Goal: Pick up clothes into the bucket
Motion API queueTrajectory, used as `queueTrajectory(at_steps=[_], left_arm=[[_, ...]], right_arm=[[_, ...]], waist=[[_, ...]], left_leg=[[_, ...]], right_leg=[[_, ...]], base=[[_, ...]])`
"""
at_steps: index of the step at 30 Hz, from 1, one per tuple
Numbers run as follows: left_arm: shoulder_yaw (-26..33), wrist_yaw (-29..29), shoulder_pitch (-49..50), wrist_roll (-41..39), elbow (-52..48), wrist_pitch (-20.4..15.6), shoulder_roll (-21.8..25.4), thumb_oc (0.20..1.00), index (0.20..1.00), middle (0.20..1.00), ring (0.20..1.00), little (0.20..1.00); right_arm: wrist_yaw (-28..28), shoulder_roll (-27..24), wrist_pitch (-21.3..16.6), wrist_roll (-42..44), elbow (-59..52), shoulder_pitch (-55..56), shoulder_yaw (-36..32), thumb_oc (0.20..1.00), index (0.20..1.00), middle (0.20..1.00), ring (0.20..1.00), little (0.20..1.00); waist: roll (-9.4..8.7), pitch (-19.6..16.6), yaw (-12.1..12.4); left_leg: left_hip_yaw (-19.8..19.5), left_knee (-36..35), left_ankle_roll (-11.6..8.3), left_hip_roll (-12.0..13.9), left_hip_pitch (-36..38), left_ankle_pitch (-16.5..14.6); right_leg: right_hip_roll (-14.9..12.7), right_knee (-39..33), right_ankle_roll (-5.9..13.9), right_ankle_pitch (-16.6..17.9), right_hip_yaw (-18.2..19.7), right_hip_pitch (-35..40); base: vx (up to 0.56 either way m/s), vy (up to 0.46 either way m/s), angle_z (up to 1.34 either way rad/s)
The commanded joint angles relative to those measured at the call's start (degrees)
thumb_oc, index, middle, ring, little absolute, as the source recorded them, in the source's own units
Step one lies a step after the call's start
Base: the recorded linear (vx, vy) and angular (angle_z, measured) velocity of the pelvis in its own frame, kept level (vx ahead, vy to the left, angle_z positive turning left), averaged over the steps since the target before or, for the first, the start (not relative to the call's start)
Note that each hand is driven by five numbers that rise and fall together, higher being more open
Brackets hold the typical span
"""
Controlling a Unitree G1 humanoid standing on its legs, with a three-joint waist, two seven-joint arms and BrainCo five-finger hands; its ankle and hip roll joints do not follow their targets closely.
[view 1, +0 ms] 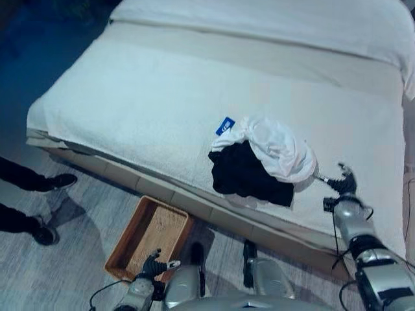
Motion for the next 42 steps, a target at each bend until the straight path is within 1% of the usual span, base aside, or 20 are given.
queueTrajectory(at_steps=[1,3,4,6,7,8,12,13,15,16,21,25,29,34,35,36,37,38,39,42], left_arm=[[-2.8,2.7,-0.9,-3.5,-3.4,-2.3,-2.6,1.000,1.000,1.000,1.000,1.000],[-3.1,3.3,-1.3,-3.7,-3.9,-2.5,-2.4,1.000,1.000,1.000,1.000,1.000],[-3.9,4.3,-2.3,-3.8,-4.5,-2.5,-1.8,1.000,1.000,1.000,1.000,1.000],[-4.1,4.8,-3.0,-3.9,-4.6,-2.4,-1.6,1.000,1.000,1.000,1.000,1.000],[-4.9,5.7,-4.0,-4.2,-5.0,-2.6,-1.0,1.000,1.000,1.000,1.000,1.000],[-4.9,5.7,-4.1,-4.3,-5.0,-2.6,-1.1,1.000,1.000,1.000,1.000,1.000],[-6.3,6.9,-6.6,-5.8,-5.8,-2.9,-0.7,1.000,1.000,1.000,1.000,1.000],[-7.0,7.1,-7.7,-6.4,-6.2,-3.1,-0.7,1.000,1.000,1.000,1.000,1.000],[-7.4,7.2,-8.3,-6.6,-6.4,-3.3,-0.8,1.000,1.000,1.000,1.000,1.000],[-8.5,7.3,-9.5,-6.8,-6.5,-3.2,-1.0,1.000,1.000,1.000,1.000,1.000],[-10.8,7.2,-11.7,-6.7,-6.8,-3.2,-1.5,1.000,1.000,1.000,1.000,1.000],[-12.5,6.6,-13.5,-7.1,-7.8,-3.4,-2.2,1.000,1.000,1.000,1.000,1.000],[-13.5,5.6,-14.0,-7.8,-8.9,-3.4,-3.0,1.000,1.000,1.000,1.000,1.000],[-13.8,5.3,-14.9,-7.3,-8.7,-3.2,-2.9,1.000,1.000,1.000,1.000,1.000],[-13.9,5.3,-15.0,-7.0,-8.6,-3.2,-2.7,1.000,1.000,1.000,1.000,1.000],[-13.9,5.4,-15.2,-6.9,-8.4,-3.3,-2.7,1.000,1.000,1.000,1.000,1.000],[-13.6,5.7,-15.4,-6.8,-8.1,-3.3,-2.6,1.000,1.000,1.000,1.000,1.000],[-13.6,5.7,-15.4,-6.8,-8.1,-3.3,-2.6,1.000,1.000,1.000,1.000,1.000],[-13.5,5.8,-15.6,-6.7,-7.7,-3.3,-2.6,1.000,1.000,1.000,1.000,1.000],[-13.2,6.3,-15.7,-6.7,-7.1,-3.5,-2.5,1.000,1.000,1.000,1.000,1.000]], right_arm=[[-6.9,-1.7,-0.6,-4.2,-3.2,-5.4,2.3,1.000,1.000,1.000,1.000,1.000],[-8.2,-2.5,-0.5,-5.0,-2.9,-7.8,3.0,1.000,1.000,1.000,1.000,1.000],[-10.4,-4.3,-0.1,-6.2,-1.9,-11.8,4.4,1.000,1.000,1.000,1.000,1.000],[-11.2,-5.0,-0.1,-6.3,-1.2,-14.1,5.1,1.000,1.000,1.000,1.000,1.000],[-12.1,-6.9,0.3,-6.4,1.6,-18.6,6.9,1.000,1.000,1.000,1.000,1.000],[-12.1,-6.9,0.2,-6.4,1.7,-18.8,7.0,1.000,1.000,1.000,1.000,1.000],[-12.8,-9.9,1.2,-5.9,7.8,-27.4,10.8,1.000,1.000,1.000,1.000,1.000],[-12.4,-10.7,1.5,-5.9,10.4,-30.4,12.6,1.000,1.000,1.000,1.000,1.000],[-12.6,-11.1,1.6,-6.0,11.2,-32.2,13.7,1.000,1.000,1.000,1.000,1.000],[-11.9,-11.7,2.2,-6.9,13.4,-34.7,16.3,1.000,1.000,1.000,1.000,1.000],[-9.0,-12.5,3.7,-9.2,17.8,-38.4,21.0,1.000,1.000,1.000,1.000,1.000],[-3.8,-13.2,5.3,-10.7,22.2,-40.6,24.5,1.000,1.000,1.000,1.000,1.000],[-2.1,-13.7,5.6,-8.7,24.0,-40.9,23.7,1.000,1.000,1.000,1.000,1.000],[-1.1,-14.9,5.5,-8.5,24.2,-41.3,23.9,1.000,1.000,1.000,1.000,1.000],[-0.8,-15.0,5.4,-8.6,24.0,-41.3,24.0,0.598,0.598,0.598,0.598,0.598],[-0.9,-15.1,5.4,-8.6,24.0,-41.5,24.0,0.558,0.558,0.558,0.558,0.558],[-1.2,-15.0,5.0,-8.4,23.5,-41.8,24.1,0.445,0.445,0.445,0.445,0.445],[-1.2,-15.0,5.0,-8.4,23.5,-41.8,24.1,0.256,0.256,0.256,0.256,0.256],[-1.5,-14.9,4.8,-8.0,23.1,-41.8,23.8,0.200,0.200,0.200,0.200,0.200],[-2.7,-14.8,4.0,-7.2,21.4,-42.4,23.8,0.200,0.200,0.200,0.200,0.200]], waist=[[-2.89,2.6,0.2],[-2.80,3.5,0.4],[-2.76,5.3,0.5],[-2.77,6.0,0.4],[-2.78,7.6,0.6],[-2.75,7.6,0.5],[-2.38,10.8,0.6],[-2.23,11.8,0.9],[-2.13,12.5,0.9],[-1.84,12.8,1.1],[-1.05,12.8,1.5],[-0.14,12.8,2.1],[0.71,12.8,2.8],[1.15,12.8,3.0],[1.14,12.8,3.0],[1.12,12.8,3.0],[0.97,12.8,2.9],[0.97,12.8,2.9],[0.84,12.8,2.9],[0.67,12.8,2.8]], left_leg=[[-0.2,7.6,2.83,-3.1,-5.0,-4.2],[0.0,9.1,3.00,-3.1,-6.4,-4.6],[0.2,11.0,3.28,-3.1,-8.5,-4.9],[0.3,12.0,3.34,-3.2,-9.8,-5.1],[0.3,13.7,3.43,-3.3,-11.9,-5.2],[0.4,13.8,3.43,-3.3,-12.1,-5.2],[0.2,16.1,3.30,-3.8,-15.9,-5.2],[-0.1,16.3,3.19,-3.9,-17.2,-4.6],[-0.2,16.9,3.14,-4.0,-17.9,-4.8],[-0.4,16.7,3.02,-4.1,-19.6,-4.2],[-1.3,15.5,2.61,-4.4,-22.4,-2.5],[-2.4,13.9,2.28,-4.9,-24.2,-1.2],[-3.2,12.6,2.18,-5.3,-24.6,-0.4],[-3.9,11.0,2.04,-5.6,-24.5,0.3],[-4.0,10.8,2.03,-5.6,-24.5,0.4],[-4.0,10.6,2.02,-5.7,-24.4,0.4],[-4.0,10.3,2.02,-5.7,-24.2,0.5],[-4.0,10.3,2.02,-5.7,-24.2,0.5],[-4.0,10.2,2.04,-5.7,-24.0,0.6],[-4.0,9.6,1.92,-5.6,-23.3,0.8]], right_leg=[[-2.5,-0.5,3.16,0.6,4.8,0.5],[-2.6,1.2,3.13,0.3,5.3,-1.1],[-2.7,3.7,2.98,-0.3,5.7,-3.5],[-2.8,5.0,2.98,-0.5,6.1,-5.0],[-3.1,6.9,2.89,-0.8,6.2,-7.1],[-3.1,7.0,2.89,-0.9,6.2,-7.3],[-3.5,10.9,2.61,-1.9,5.9,-11.3],[-3.9,11.5,2.47,-1.7,5.7,-12.7],[-3.9,12.2,2.43,-2.0,5.5,-13.5],[-4.2,13.0,2.31,-2.1,5.2,-15.3],[-5.0,13.7,2.23,-2.0,4.1,-18.4],[-5.7,14.1,2.11,-1.9,3.0,-20.5],[-6.4,14.0,2.13,-1.9,2.0,-21.0],[-7.0,13.7,2.36,-1.7,1.5,-21.4],[-7.1,13.5,2.41,-1.6,1.5,-21.3],[-7.2,13.4,2.39,-1.5,1.4,-21.3],[-7.1,13.1,2.44,-1.4,1.4,-21.1],[-7.1,13.1,2.44,-1.4,1.4,-21.1],[-7.2,12.9,2.51,-1.2,1.5,-20.8],[-7.2,12.2,2.72,-0.9,1.5,-20.2]], base=[[-0.11,0.076,-0.09],[-0.09,0.047,-0.07],[-0.07,0.021,-0.02],[-0.09,0.020,-0.04],[-0.09,0.012,-0.07],[-0.08,0.000,-0.06],[-0.07,-0.008,0.03],[-0.05,-0.019,0.05],[-0.04,-0.031,0.07],[-0.03,-0.033,0.08],[-0.01,-0.036,0.11],[0.00,-0.040,0.20],[0.02,-0.032,0.17],[0.01,-0.009,0.10],[0.01,-0.003,0.08],[0.01,0.004,0.07],[0.00,0.008,0.07],[0.00,0.006,0.07],[0.00,0.004,0.05],[0.00,0.004,0.01]])
